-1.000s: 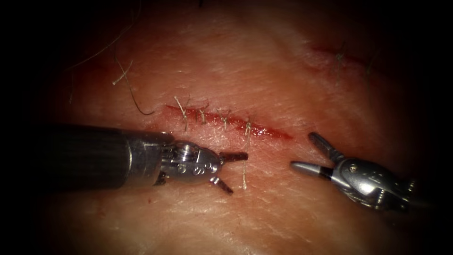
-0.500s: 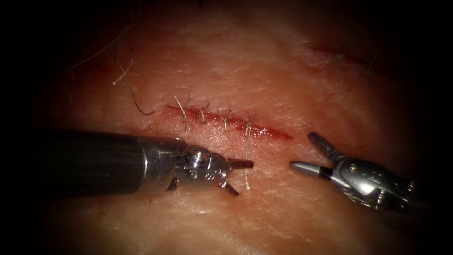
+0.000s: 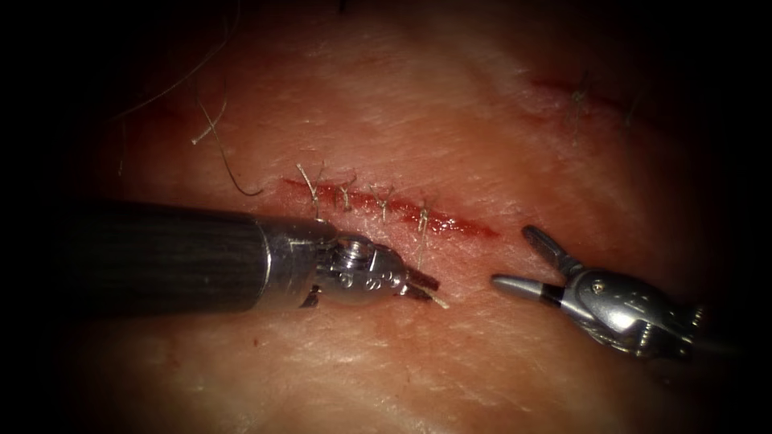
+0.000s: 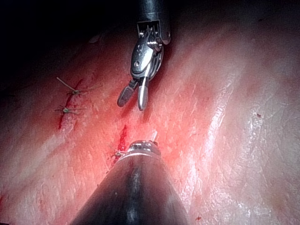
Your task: Wound Closure
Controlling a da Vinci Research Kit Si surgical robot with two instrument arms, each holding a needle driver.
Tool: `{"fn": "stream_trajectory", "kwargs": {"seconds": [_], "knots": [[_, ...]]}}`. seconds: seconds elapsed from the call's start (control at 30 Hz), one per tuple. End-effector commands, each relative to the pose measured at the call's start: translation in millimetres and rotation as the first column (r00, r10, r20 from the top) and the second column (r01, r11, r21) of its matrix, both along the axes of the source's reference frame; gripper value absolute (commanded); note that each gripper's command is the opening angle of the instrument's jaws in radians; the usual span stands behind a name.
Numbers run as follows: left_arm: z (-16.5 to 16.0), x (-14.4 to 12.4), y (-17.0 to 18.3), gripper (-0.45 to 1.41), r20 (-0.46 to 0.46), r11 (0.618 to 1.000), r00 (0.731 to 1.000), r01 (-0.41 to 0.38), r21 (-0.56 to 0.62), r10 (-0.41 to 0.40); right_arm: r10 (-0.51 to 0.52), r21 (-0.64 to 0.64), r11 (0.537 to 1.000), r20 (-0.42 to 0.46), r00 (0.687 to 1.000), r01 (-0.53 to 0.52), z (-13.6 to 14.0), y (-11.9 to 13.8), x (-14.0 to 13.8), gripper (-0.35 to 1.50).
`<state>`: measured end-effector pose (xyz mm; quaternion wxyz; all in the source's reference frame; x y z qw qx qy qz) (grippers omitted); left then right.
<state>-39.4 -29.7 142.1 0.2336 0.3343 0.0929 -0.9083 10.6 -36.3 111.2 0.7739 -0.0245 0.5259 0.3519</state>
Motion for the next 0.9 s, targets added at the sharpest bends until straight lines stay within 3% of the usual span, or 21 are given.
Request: {"fn": "stream_trajectory", "kwargs": {"seconds": [0.03,0.23,0.33,0.47,0.6,0.73,0.9], "knots": [[0.3,-0.3,-0.3,-0.45,0.004,1.000,1.000,-0.008,0.000,0.008,-0.002,0.001,1.000,-0.002,1.000,0.002,0.6,-0.4,0.6,1.43],[-1.4,0.6,0.1,-0.45,0.019,0.999,1.000,-0.013,-0.052,0.014,-0.024,0.005,1.000,-0.017,1.000,0.024,0.6,-0.4,1.0,1.40],[-2.5,1.1,0.9,-0.45,0.059,0.998,0.998,0.031,-0.058,-0.028,-0.084,0.008,0.996,-0.075,0.994,0.085,0.6,-0.2,2.0,1.33],[-3.6,1.6,2.7,-0.45,0.098,0.996,0.993,0.073,-0.055,-0.068,-0.190,-0.104,0.978,-0.082,0.978,0.182,0.6,0.0,3.9,1.33],[-4.4,2.0,4.4,-0.45,0.115,0.994,0.989,0.100,-0.049,-0.094,-0.271,-0.245,0.936,-0.038,0.962,0.254,0.6,0.2,5.8,1.33],[-4.8,2.1,5.3,-0.45,0.139,0.991,0.983,0.125,-0.044,-0.118,-0.334,-0.378,0.863,0.068,0.940,0.334,0.9,0.6,7.8,1.33],[-4.7,2.2,5.2,-0.45,0.143,0.992,0.983,0.119,-0.045,-0.112,-0.328,-0.443,0.820,0.158,0.931,0.364,1.3,1.3,9.6,1.33]]}}
